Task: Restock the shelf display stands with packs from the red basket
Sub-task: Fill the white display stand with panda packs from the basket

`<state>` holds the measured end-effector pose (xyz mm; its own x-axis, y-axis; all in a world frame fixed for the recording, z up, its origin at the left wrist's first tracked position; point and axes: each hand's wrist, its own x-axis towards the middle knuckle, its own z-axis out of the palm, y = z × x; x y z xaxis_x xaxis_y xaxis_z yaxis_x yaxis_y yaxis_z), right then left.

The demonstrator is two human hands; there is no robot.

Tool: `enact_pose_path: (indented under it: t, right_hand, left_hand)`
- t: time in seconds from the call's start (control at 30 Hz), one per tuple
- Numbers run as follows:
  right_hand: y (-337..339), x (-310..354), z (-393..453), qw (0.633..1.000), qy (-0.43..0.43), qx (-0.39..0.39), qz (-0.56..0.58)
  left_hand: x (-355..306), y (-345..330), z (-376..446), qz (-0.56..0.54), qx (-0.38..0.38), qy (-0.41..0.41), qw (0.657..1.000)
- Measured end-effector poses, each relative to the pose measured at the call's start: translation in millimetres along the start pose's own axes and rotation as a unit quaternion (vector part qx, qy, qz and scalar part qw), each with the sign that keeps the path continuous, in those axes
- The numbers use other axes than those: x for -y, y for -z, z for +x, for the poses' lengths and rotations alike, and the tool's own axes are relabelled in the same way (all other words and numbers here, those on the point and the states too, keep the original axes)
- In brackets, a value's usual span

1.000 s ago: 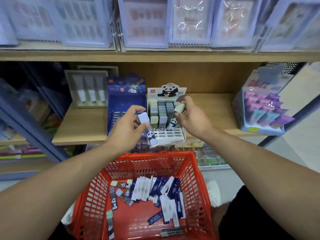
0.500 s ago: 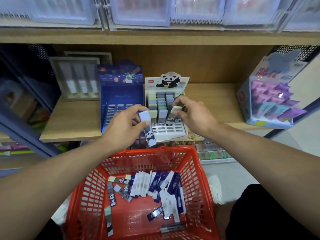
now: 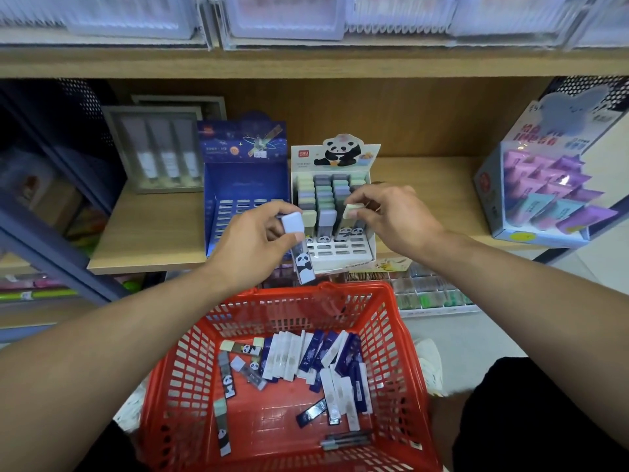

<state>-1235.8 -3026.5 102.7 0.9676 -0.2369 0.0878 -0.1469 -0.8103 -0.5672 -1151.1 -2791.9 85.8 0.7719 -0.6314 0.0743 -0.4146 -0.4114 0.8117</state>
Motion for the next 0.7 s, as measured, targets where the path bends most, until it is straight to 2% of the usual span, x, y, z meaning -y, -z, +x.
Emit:
enact_pose_path:
  t: [0.13, 0.53, 0.7]
  right_hand:
    - [3, 1, -2, 1.0, 0.006, -0.017, -0.017]
    - [4, -2, -2, 0.999, 0.015, 0.017, -0.029]
    - [0, 0, -1, 0.998, -0.005, -0.042, -0.039]
  left_hand:
    - [-1, 0, 1, 0.005, 0.005, 0.0, 1.0]
    - [-1, -8, 0, 0.017, 0.022, -0.005, 1.0]
    - [2, -13, -1, 0.015, 0.021, -0.003, 1.0]
